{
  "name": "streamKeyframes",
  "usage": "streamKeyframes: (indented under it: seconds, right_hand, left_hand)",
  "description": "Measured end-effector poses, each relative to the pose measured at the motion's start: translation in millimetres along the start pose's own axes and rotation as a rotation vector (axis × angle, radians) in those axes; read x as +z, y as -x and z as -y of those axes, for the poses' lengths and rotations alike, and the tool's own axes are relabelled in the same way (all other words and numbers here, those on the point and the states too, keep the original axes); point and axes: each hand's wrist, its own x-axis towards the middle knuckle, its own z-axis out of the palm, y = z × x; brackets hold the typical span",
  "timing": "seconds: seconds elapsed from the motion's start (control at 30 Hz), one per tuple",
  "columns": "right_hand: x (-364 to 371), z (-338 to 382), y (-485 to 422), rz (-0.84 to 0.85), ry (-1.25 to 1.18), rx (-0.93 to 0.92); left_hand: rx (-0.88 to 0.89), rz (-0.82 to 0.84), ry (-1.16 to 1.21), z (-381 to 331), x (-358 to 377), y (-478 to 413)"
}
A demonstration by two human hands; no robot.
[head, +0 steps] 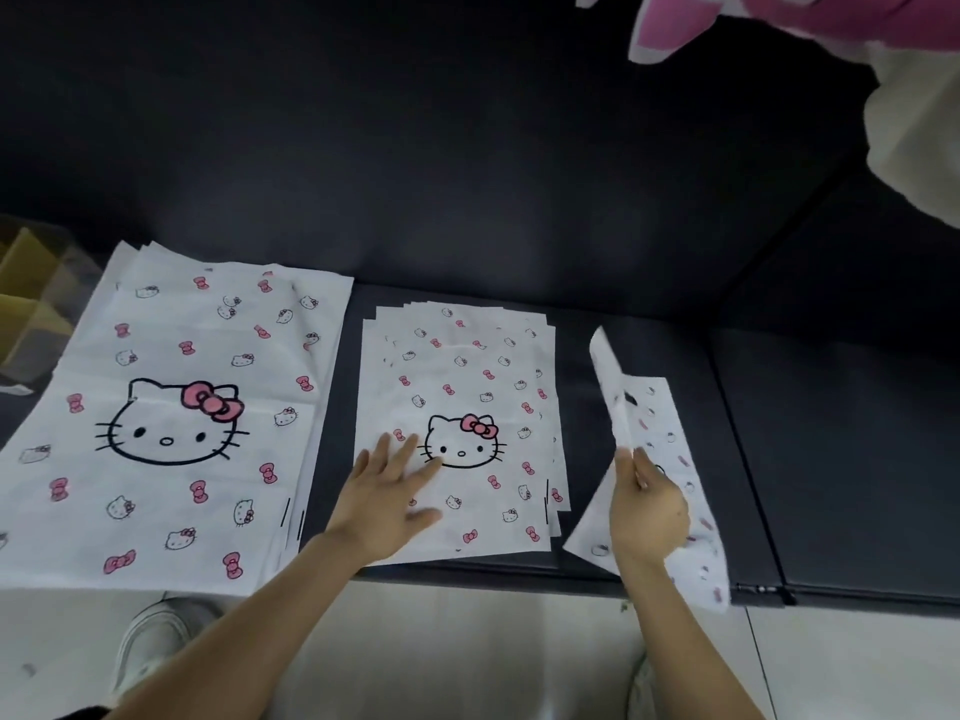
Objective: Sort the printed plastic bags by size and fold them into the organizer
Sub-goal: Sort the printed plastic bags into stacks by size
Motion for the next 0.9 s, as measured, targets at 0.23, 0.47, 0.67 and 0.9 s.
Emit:
streamKeyframes:
  seconds: [0.23, 0.47, 0.67, 0.9]
  right_hand:
    - [60.7, 88.8, 39.9, 0.175, -0.018, -0.214]
    - [94.4, 90.9, 63.8, 0.472, 0.299, -0.439]
    - [73.1, 36.3, 15.7, 0.251, 0.356, -0.287]
    - [73.2, 23.3, 41.6, 0.407, 0.473, -0.357]
  left_hand:
    - [-0.115, -0.223, 0.448, 8.9, -7.7, 3.8]
    - [-0.253, -0.387, 0.668, 24.7, -19.3, 9.5]
    - [-0.268, -0.393, 0.542, 41.5, -20.1, 8.1]
    - [-0.203, -0.279, 0.459, 11.6, -8.1, -7.4]
